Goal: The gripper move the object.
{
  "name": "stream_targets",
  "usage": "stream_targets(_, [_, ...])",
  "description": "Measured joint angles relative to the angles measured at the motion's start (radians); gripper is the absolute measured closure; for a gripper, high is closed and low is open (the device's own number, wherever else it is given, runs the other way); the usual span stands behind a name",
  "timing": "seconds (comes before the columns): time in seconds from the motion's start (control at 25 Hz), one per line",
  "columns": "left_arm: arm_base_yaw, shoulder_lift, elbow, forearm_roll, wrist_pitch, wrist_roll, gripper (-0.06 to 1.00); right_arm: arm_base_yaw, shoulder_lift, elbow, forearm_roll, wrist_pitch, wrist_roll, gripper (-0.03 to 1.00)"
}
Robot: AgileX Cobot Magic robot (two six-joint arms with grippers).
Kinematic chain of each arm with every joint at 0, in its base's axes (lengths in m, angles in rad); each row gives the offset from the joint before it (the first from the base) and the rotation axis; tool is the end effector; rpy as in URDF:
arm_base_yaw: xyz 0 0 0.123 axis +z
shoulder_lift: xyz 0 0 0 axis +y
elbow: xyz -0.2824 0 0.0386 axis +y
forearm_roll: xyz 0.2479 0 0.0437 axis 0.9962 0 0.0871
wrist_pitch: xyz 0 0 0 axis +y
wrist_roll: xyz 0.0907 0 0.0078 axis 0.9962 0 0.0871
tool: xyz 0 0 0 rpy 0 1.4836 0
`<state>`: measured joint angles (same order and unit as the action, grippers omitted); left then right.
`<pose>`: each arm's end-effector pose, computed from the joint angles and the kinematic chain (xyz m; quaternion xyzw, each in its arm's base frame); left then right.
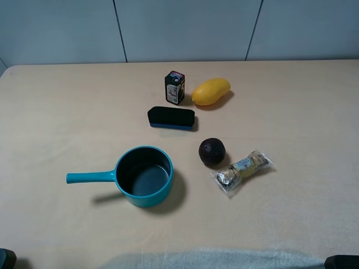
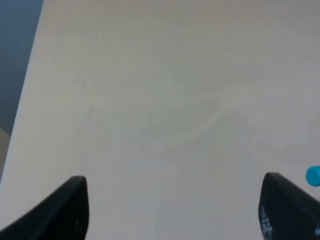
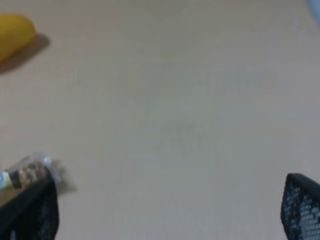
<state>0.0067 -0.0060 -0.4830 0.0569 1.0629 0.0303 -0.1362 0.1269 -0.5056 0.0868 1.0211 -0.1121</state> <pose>-0.0040 0.0045 0.2723 0.0091 0.8563 0.0380 0.5151 0.0169 0.0045 0.2815 0.0123 0.8729 -0.0171 0.4874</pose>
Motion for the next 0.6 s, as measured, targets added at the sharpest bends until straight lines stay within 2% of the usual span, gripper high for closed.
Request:
stream_targets(0.28, [0.000, 0.000, 0.000, 0.000, 0.000, 0.000, 0.24, 0.002, -0.118, 0.007, 0.000, 0.001, -0.008, 0.29])
stream_targets(0.6, [0.000, 0.000, 0.000, 0.000, 0.000, 0.000, 0.24, 0.058, -0.132, 0.007, 0.000, 0.001, -0.015, 0.29])
